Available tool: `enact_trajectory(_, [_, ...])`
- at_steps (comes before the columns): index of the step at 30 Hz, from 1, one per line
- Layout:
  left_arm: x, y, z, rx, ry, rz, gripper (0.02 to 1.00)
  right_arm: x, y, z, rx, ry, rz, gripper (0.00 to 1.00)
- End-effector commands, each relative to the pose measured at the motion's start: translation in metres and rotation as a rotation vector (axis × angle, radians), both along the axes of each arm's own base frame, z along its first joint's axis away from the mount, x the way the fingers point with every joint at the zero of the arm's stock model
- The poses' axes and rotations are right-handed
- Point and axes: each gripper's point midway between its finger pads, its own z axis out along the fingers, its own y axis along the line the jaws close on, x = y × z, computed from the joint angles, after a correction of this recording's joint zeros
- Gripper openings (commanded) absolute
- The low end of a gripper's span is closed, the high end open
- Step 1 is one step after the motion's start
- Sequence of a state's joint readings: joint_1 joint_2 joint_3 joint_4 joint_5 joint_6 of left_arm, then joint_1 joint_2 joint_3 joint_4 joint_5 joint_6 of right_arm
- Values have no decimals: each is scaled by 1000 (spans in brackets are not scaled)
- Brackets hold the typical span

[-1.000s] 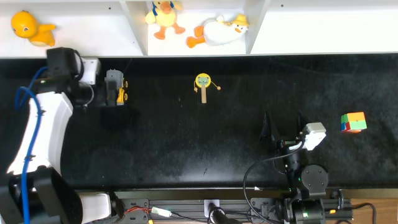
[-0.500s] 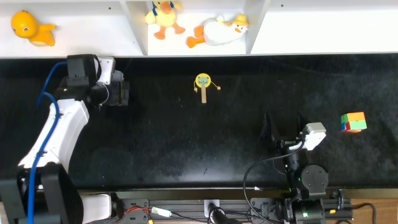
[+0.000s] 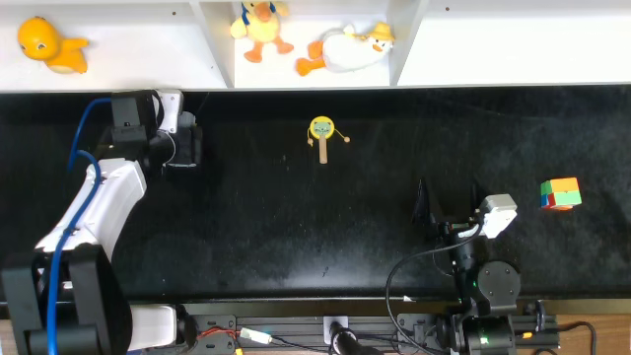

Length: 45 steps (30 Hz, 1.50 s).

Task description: Store Toys

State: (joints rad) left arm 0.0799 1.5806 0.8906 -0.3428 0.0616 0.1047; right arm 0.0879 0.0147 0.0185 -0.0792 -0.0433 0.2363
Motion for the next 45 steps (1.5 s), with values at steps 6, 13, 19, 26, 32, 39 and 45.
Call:
enact_trajectory(6, [-6,10,-8,52,33,31,682,0,0,-3,7,-1,-4,996])
enact_trajectory(13, [-6,10,-8,52,35,31,529,0,0,-3,7,-1,-4,996])
enact_trajectory(19, [-6,9,-8,47,34,37,430,0,0,-3,7,-1,-4,996])
enact_trajectory(26, [-2,8,12,28,17,52,356,0,0,-3,7,0,-4,993])
enact_trajectory(32, [5,8,57,32,-56,52,325,0,0,-3,7,0,-4,996])
enact_trajectory(39, [7,9,92,17,-156,82,272,0,0,-3,7,-1,-4,993])
enact_trajectory(45, [27,9,106,-15,-256,124,240,0,0,-3,7,0,-4,993])
